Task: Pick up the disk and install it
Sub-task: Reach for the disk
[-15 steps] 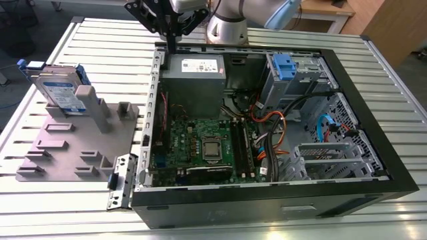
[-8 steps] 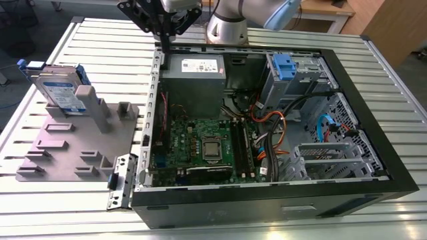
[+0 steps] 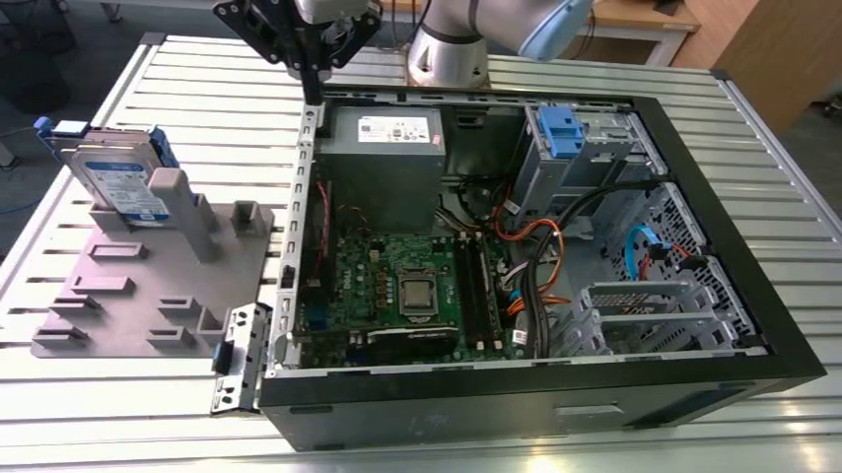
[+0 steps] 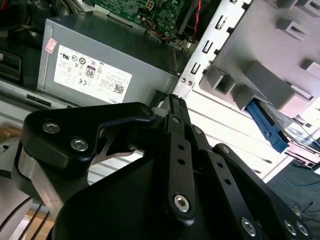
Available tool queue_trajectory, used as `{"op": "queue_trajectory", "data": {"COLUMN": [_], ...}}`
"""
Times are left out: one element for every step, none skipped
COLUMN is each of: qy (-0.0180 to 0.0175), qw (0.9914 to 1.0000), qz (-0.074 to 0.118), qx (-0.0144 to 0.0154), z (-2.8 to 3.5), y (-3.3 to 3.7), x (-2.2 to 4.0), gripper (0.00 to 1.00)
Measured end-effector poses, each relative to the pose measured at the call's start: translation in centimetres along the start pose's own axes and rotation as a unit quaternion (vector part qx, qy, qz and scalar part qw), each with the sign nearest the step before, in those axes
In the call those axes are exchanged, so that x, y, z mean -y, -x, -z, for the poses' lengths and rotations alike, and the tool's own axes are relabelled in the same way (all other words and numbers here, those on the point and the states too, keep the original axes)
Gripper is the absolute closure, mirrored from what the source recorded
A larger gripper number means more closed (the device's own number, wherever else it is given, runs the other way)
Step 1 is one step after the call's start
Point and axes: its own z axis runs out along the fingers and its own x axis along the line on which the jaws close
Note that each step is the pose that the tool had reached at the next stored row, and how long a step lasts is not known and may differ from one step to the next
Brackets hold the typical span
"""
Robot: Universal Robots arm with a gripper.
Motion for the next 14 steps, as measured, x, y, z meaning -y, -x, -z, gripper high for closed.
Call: {"op": "queue_trajectory", "data": {"qy": [0.0, 0.0, 0.0, 0.0, -0.0001, 0.0, -0.0001, -0.0001, -0.0001, -0.0001, 0.0, -0.0001, 0.0, -0.0001], "qw": [1.0, 1.0, 1.0, 1.0, 1.0, 1.0, 1.0, 1.0, 1.0, 1.0, 1.0, 1.0, 1.0, 1.0], "qz": [0.0, 0.0, 0.0, 0.0, 0.0, 0.0, 0.0, 0.0, 0.0, 0.0, 0.0, 0.0, 0.0, 0.0], "qx": [0.0, 0.0, 0.0, 0.0, 0.0, 0.0, 0.0, 0.0, -0.0001, -0.0001, 0.0, -0.0001, 0.0, 0.0], "z": [0.01, 0.01, 0.02, 0.02, 0.03, 0.03, 0.04, 0.04, 0.05, 0.05, 0.05, 0.06, 0.06, 0.07], "y": [-0.16, -0.32, -0.48, -0.64, -0.8, -0.96, -1.14, -1.3, -1.46, -1.62, -1.78, -1.95, -2.12, -2.28], "x": [0.01, 0.02, 0.04, 0.05, 0.06, 0.07, 0.09, 0.1, 0.11, 0.12, 0.13, 0.15, 0.16, 0.17], "gripper": [0.89, 0.89, 0.89, 0.89, 0.89, 0.89, 0.89, 0.89, 0.89, 0.89, 0.89, 0.89, 0.89, 0.89]}}
